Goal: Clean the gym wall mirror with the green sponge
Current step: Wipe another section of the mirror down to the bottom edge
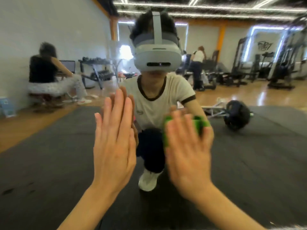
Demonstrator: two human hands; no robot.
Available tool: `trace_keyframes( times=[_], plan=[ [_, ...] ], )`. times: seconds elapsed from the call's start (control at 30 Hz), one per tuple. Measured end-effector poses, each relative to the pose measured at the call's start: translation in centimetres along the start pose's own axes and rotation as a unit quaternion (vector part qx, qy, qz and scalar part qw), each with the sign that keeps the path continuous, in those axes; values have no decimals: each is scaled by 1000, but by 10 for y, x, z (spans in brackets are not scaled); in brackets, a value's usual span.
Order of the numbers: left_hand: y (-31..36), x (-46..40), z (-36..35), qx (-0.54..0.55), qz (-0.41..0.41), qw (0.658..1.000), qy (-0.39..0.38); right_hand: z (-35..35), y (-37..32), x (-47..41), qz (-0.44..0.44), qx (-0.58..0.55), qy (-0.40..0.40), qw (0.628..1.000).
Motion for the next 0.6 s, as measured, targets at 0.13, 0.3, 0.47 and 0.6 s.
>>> trace_keyframes(
  times=[0.13,0.3,0.47,0.6],
  plan=[
    [4,0,-9,-27,-18,999,-7,-12,-28,20,140,22,-9,990],
    [5,2,-14,-81,-39,996,-25,15,78,50,61,58,-17,996],
    [4,5,-16,-108,-44,993,-27,-9,8,42,48,21,-35,998],
    [4,4,-17,-106,-50,993,-32,-10,2,40,162,61,-32,984]
  ],
)
Point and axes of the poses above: each hand's wrist, its own x-axis away from the middle knuckle, its own z-axis out of the back of the hand, y = z × x, the point moved 10 cm from there along -x, towards the middle knuckle, and after that the axes turned 15 degrees about -z, right-handed, at the moved point
